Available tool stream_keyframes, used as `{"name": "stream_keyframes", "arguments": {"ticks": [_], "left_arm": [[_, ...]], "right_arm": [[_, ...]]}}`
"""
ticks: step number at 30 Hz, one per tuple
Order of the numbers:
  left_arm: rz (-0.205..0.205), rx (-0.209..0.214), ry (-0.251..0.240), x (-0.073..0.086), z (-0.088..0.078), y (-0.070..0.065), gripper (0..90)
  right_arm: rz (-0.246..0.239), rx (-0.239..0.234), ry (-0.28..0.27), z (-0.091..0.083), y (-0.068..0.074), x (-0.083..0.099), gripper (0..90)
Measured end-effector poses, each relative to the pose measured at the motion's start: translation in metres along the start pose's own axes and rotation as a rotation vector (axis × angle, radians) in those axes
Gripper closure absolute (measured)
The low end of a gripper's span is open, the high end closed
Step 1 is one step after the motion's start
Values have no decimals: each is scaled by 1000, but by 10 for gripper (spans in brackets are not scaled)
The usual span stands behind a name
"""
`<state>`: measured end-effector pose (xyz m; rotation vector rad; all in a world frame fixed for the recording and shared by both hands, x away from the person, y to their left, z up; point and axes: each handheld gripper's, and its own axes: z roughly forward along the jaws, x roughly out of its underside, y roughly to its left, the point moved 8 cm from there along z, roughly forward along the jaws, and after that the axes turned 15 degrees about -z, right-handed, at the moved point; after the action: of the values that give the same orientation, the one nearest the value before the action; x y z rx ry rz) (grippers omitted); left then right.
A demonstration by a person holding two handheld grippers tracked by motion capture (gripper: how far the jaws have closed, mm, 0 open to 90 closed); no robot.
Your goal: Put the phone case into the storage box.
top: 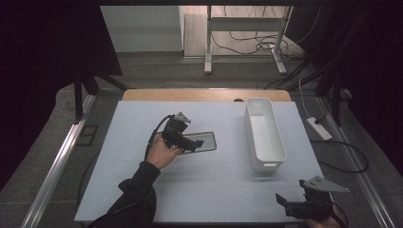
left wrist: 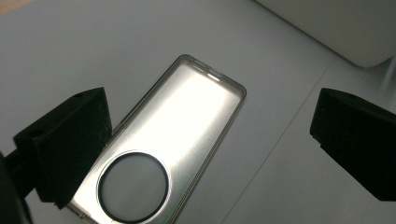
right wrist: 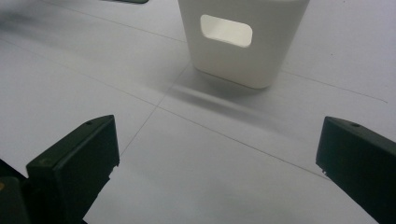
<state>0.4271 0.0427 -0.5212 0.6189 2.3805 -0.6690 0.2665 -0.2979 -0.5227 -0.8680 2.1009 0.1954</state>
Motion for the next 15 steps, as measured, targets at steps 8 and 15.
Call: {"name": "stream_keyframes", "arguments": {"ticks": [8, 15], "left_arm": [[30, -14, 28, -13, 15, -6, 0], [33, -54, 49, -17, 28, -7, 11]], "right_arm": [[-3, -4, 0, 0, 0, 0, 0], [-3, -6, 2, 0, 1, 0, 0]]}}
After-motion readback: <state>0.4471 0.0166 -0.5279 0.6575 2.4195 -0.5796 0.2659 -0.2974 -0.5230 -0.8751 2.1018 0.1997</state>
